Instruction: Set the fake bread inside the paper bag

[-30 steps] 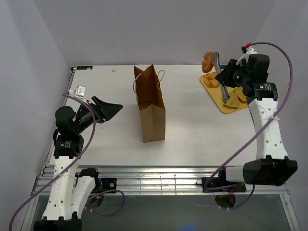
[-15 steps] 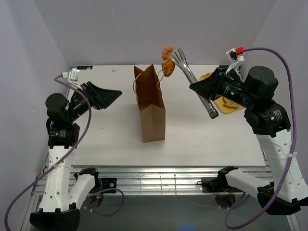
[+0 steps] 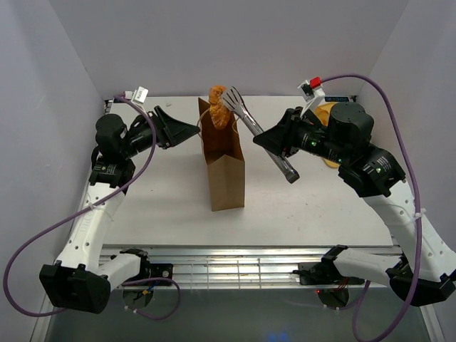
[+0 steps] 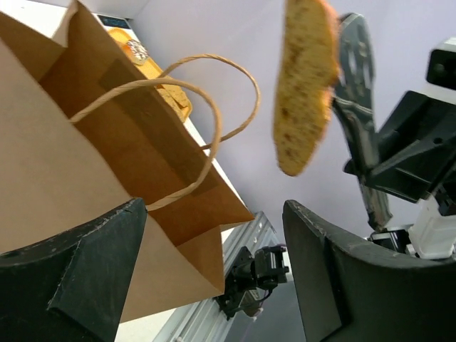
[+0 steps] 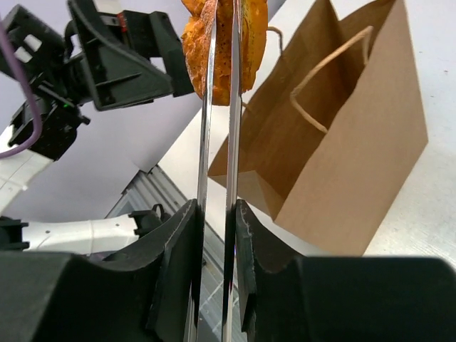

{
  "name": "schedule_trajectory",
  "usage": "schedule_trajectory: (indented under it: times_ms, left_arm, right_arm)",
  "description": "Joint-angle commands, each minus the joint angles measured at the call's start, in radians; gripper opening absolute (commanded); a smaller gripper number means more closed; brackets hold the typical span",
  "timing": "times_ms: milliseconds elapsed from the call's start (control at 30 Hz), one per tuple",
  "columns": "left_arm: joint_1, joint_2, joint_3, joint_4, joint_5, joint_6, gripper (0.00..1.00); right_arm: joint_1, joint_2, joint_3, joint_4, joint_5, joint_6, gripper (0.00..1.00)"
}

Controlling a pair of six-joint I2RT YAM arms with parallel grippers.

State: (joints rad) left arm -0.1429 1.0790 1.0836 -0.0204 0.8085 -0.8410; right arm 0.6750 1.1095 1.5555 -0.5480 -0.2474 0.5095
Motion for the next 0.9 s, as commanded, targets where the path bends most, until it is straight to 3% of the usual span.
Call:
schedule_trajectory:
  times_ms: [0, 300, 600, 867]
  left_arm:
    - [-0.03, 0.004, 0.019, 0.082, -0.012, 0.013, 0.87]
    - [-0.04, 0.047, -0.013, 0.129, -0.063, -0.017, 0.71]
    - [-0.041, 0.091, -0.008, 0.146, -0.072, -0.009, 0.63]
    - [-0.043, 0.111, -0.004, 0.145, -0.075, -0.003, 0.46]
  right_arm:
    - [0.006, -0.023, -0.006, 0.054, 0.094, -0.011, 0.31]
    - [0.006, -0.007, -0.041, 0.066, 0.08, -0.012, 0.35]
    - [0.006, 0.018, -0.043, 0.062, 0.08, -0.012, 0.39]
    - [0.006, 0.035, -0.032, 0.048, 0.088, -0.009, 0.48]
